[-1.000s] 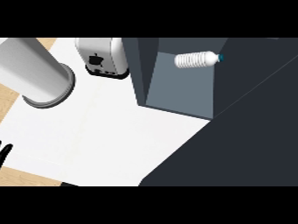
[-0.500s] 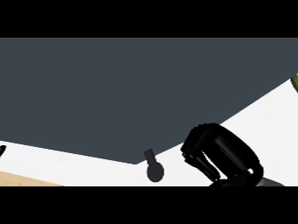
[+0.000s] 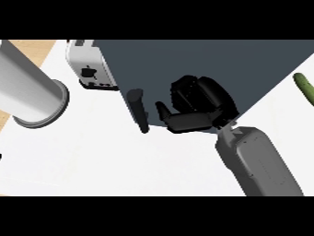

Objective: Pick up the bottled water, place it into the cabinet and close the cabinet

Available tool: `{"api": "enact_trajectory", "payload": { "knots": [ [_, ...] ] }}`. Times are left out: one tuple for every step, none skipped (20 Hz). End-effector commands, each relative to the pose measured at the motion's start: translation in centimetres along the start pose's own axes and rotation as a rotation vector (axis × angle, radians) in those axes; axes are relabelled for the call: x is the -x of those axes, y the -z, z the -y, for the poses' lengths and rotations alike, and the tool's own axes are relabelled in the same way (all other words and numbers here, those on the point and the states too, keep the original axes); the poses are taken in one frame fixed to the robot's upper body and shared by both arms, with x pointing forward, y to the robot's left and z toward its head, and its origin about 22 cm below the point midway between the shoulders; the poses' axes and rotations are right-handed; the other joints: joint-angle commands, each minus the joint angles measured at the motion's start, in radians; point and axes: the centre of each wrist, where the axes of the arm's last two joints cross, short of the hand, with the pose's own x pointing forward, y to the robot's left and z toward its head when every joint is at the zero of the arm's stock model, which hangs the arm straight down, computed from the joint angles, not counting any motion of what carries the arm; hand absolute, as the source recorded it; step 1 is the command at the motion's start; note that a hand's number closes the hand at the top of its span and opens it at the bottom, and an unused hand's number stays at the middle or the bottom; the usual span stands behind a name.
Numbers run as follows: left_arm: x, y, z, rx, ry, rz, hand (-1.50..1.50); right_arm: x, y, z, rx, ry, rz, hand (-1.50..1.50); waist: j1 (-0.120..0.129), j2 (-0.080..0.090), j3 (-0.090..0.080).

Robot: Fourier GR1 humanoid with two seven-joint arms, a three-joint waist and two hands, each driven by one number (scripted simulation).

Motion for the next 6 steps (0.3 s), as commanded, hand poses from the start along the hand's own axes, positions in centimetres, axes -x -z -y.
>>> {"api": "enact_trajectory", "payload": {
  "knots": [
    [0.0,-0.1,-0.4,0.015,-0.031,0.028,-1.50,-1.7,4.8,1.9,0.128,-0.028,0.008,1.50,0.002,0.019,-0.006],
    [0.0,0.2,0.1,0.022,-0.027,0.038,-1.50,-1.7,4.9,2.5,0.120,-0.031,0.004,1.50,-0.005,0.016,-0.005],
    [0.5,0.1,0.3,0.011,-0.042,0.033,-1.50,-1.9,5.7,0.9,0.121,-0.032,0.017,1.50,-0.005,0.018,-0.006],
    [0.1,-0.1,0.2,0.026,-0.042,0.033,-1.50,-2.5,5.5,2.4,0.118,-0.032,0.023,1.50,-0.008,0.014,-0.005],
    [0.4,-0.2,0.3,0.019,-0.023,0.026,-1.50,-2.6,5.8,2.4,0.120,-0.030,0.012,1.50,-0.008,0.014,-0.005],
    [-0.8,-0.1,0.0,0.018,-0.015,0.032,-1.50,-2.0,6.1,1.5,0.124,-0.033,0.014,1.50,-0.007,0.008,-0.004]
  ]
}}
